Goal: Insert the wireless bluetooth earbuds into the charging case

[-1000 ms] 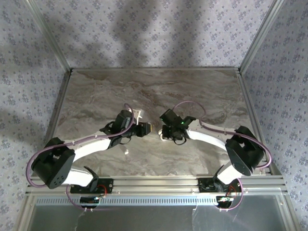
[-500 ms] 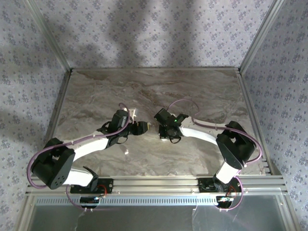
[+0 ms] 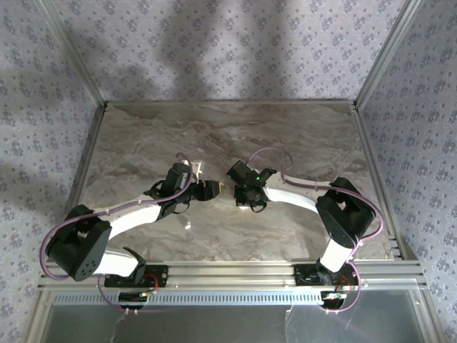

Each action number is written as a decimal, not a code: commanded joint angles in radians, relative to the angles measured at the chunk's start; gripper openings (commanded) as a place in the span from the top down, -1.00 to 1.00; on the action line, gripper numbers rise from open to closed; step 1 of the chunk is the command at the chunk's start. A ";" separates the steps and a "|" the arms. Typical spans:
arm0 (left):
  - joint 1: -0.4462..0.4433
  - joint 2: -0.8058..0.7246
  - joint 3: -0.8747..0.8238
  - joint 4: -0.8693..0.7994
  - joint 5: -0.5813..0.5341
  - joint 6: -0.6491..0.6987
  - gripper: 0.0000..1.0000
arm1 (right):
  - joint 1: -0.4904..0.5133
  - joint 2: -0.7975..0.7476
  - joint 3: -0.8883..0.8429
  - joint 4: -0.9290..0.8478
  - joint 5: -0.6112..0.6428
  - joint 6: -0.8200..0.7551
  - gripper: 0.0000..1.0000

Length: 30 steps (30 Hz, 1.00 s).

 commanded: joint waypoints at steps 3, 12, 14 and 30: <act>0.004 -0.006 -0.001 0.016 0.014 -0.004 -0.16 | 0.004 0.022 0.028 -0.029 0.021 -0.015 0.60; 0.005 -0.007 -0.001 0.017 0.016 -0.005 -0.16 | 0.006 0.024 0.028 -0.029 0.015 -0.017 0.47; 0.004 -0.008 -0.001 0.017 0.016 -0.004 -0.17 | 0.007 0.022 0.028 -0.030 0.014 -0.017 0.44; 0.004 -0.033 -0.010 0.015 -0.001 -0.003 -0.43 | 0.015 -0.042 0.031 -0.040 -0.007 -0.023 0.41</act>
